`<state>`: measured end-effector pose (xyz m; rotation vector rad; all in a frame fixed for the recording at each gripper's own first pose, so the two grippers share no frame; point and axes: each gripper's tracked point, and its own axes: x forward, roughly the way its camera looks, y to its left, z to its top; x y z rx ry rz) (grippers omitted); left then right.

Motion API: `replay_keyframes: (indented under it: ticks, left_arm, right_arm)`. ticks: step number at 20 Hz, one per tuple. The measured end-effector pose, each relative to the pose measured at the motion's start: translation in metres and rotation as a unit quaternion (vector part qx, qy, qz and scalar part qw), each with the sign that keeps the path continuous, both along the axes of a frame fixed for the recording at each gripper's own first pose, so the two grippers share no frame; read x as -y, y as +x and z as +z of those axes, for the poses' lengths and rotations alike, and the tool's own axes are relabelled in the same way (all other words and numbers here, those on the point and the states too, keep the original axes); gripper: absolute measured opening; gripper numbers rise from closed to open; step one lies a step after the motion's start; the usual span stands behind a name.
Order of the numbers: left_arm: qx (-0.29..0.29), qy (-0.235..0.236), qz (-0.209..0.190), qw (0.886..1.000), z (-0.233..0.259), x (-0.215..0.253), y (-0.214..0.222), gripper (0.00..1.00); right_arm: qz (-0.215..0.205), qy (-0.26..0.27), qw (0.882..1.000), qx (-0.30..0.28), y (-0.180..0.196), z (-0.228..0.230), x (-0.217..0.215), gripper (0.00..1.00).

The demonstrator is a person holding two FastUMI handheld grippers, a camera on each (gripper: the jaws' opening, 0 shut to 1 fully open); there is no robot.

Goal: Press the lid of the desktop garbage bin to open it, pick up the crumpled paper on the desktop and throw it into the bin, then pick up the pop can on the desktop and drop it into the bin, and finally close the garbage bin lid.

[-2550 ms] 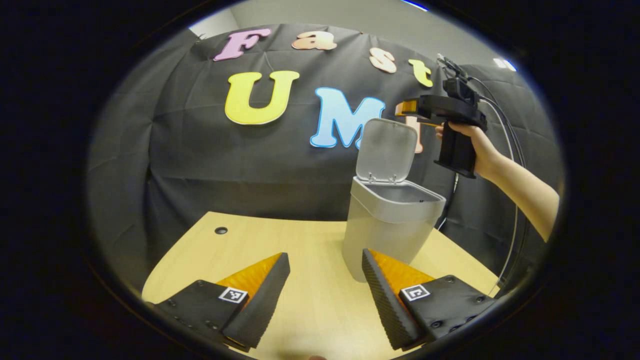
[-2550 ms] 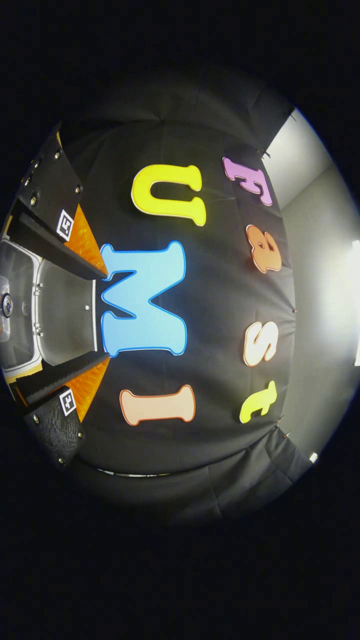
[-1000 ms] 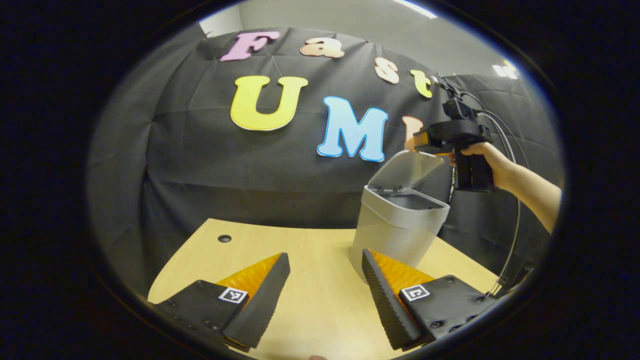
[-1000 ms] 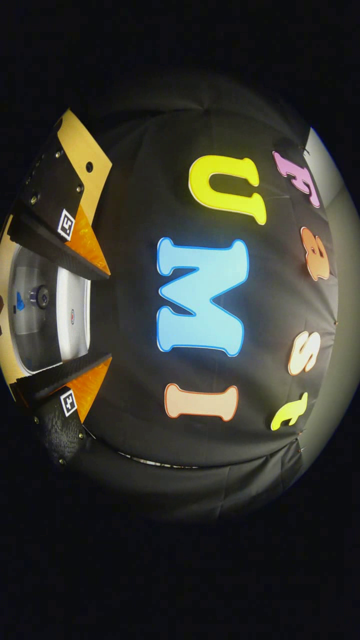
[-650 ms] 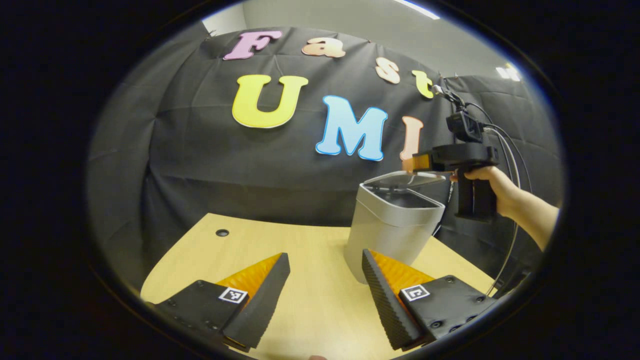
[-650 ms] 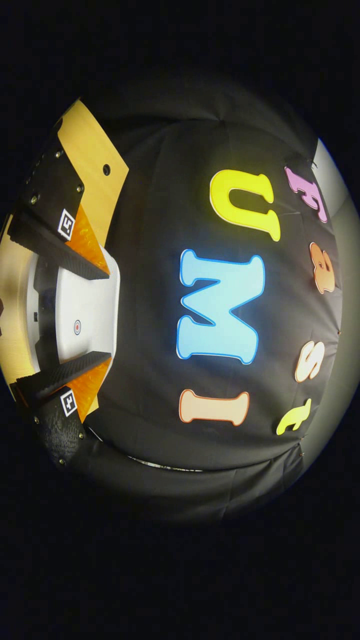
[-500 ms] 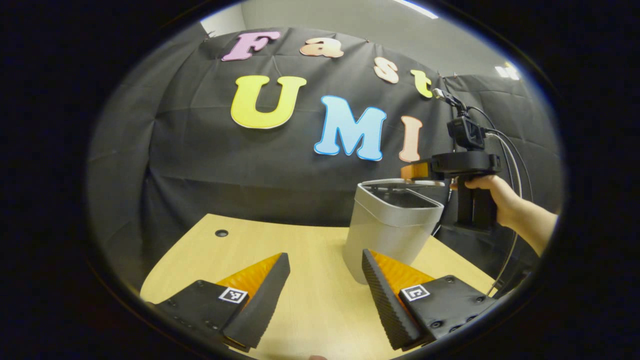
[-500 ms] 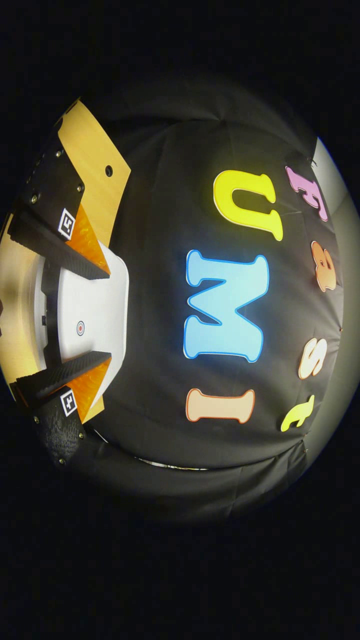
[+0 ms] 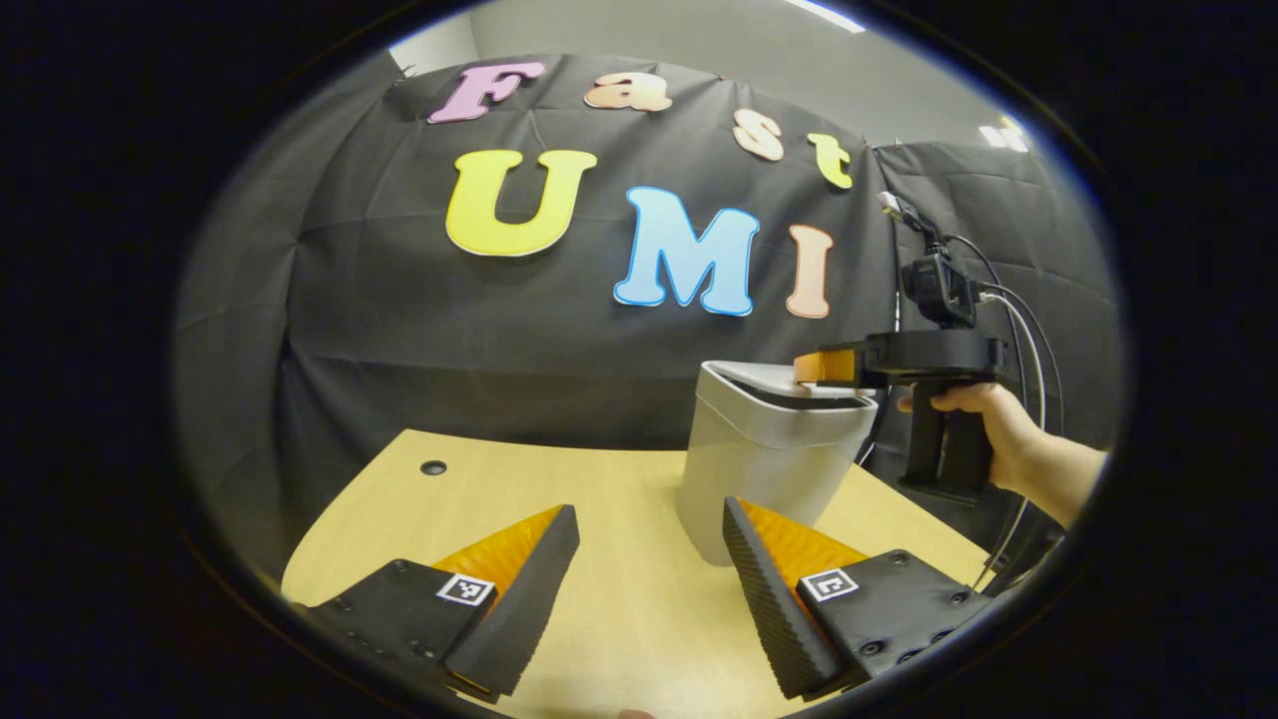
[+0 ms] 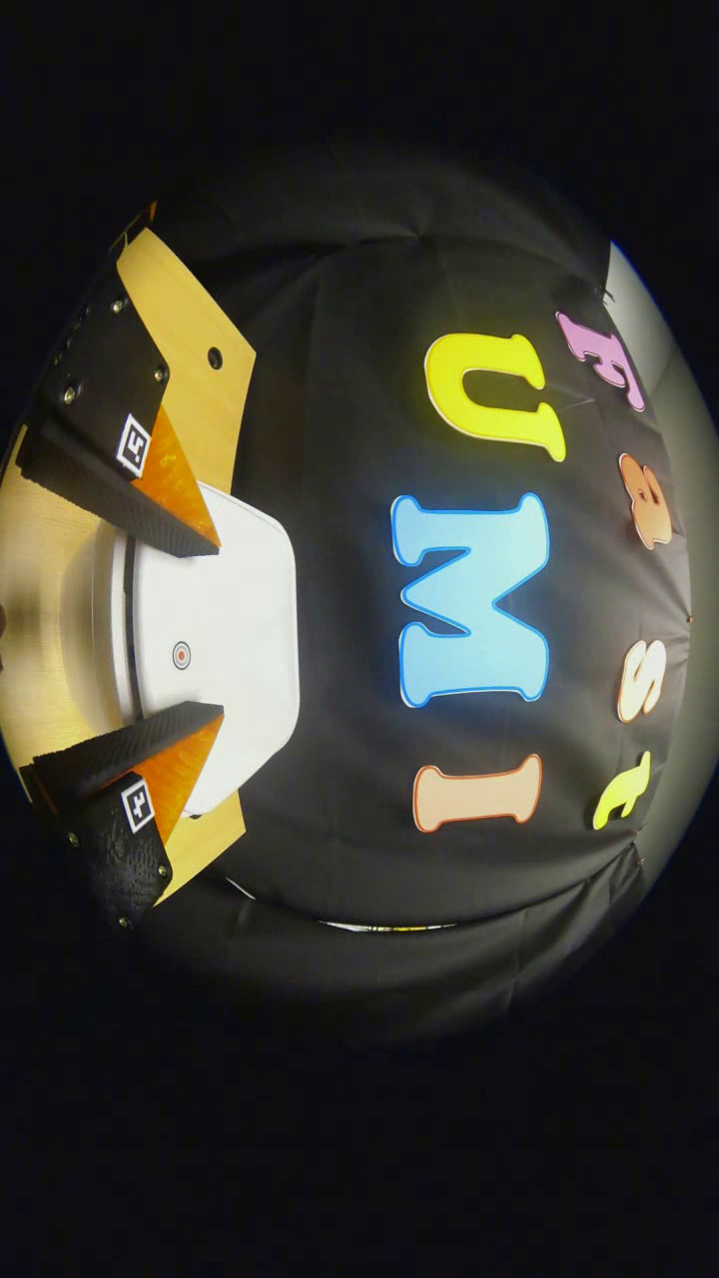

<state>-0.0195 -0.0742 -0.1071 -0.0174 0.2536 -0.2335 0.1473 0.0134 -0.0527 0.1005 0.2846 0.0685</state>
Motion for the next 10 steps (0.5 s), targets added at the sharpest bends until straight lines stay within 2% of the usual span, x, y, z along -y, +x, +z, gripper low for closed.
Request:
replay_keyframes:
  ticks: [3, 4, 5, 10]
  left_arm:
    - [0.000, 0.007, -0.011, 1.000, -0.001, 0.002, 0.001, 0.90]
    - [-0.001, 0.005, -0.014, 1.000, -0.002, 0.003, 0.002, 1.00]
    - [-0.003, 0.001, -0.017, 1.000, -0.003, 0.003, 0.004, 0.90]
    - [-0.012, -0.009, -0.032, 0.999, -0.008, 0.005, 0.016, 0.90]
  right_arm:
    - [-0.001, -0.010, 1.000, 0.002, -0.003, -0.006, -0.001, 0.95]
    - [-0.002, -0.012, 1.000, -0.003, -0.002, -0.009, -0.001, 0.94]
    - [-0.006, -0.011, 1.000, -0.001, -0.001, -0.006, 0.000, 0.94]
    - [-0.017, -0.017, 1.000, 0.005, -0.001, -0.011, -0.001, 0.95]
